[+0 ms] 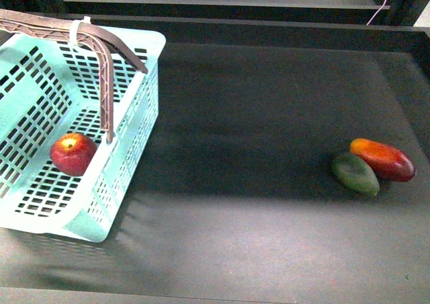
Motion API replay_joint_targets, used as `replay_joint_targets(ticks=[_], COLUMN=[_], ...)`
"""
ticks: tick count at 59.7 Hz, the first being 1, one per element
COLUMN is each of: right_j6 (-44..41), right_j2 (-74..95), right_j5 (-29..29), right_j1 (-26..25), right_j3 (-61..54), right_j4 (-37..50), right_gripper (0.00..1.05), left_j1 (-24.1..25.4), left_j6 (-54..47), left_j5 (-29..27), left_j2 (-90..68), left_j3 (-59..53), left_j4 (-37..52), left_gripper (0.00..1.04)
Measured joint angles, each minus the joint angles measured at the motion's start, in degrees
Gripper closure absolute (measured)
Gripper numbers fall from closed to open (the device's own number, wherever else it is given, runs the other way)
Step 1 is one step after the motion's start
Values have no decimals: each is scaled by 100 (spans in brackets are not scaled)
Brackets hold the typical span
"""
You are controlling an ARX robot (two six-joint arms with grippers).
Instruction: Pick apple with right arm and hold basket with left
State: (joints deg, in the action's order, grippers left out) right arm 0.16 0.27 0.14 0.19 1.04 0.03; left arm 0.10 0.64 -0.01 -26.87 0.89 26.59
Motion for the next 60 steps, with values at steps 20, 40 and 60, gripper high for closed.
replay_joint_targets(ticks=[20, 40, 60], right_j6=[0, 0, 0], right_j2=[0, 0, 0], right_j5=[0, 0, -2], right_j1=[0, 0, 0], right_j3=[0, 0, 0], right_j4=[0, 0, -2], right_gripper=[9, 9, 9], left_j1=[0, 0, 0], left_j6=[0, 0, -2], left_j5=[0, 0, 0], left_j2=[1010, 1589, 2647], left_j3=[0, 0, 0], left_j4=[-979, -1556, -2645], left_gripper=[102, 102, 102])
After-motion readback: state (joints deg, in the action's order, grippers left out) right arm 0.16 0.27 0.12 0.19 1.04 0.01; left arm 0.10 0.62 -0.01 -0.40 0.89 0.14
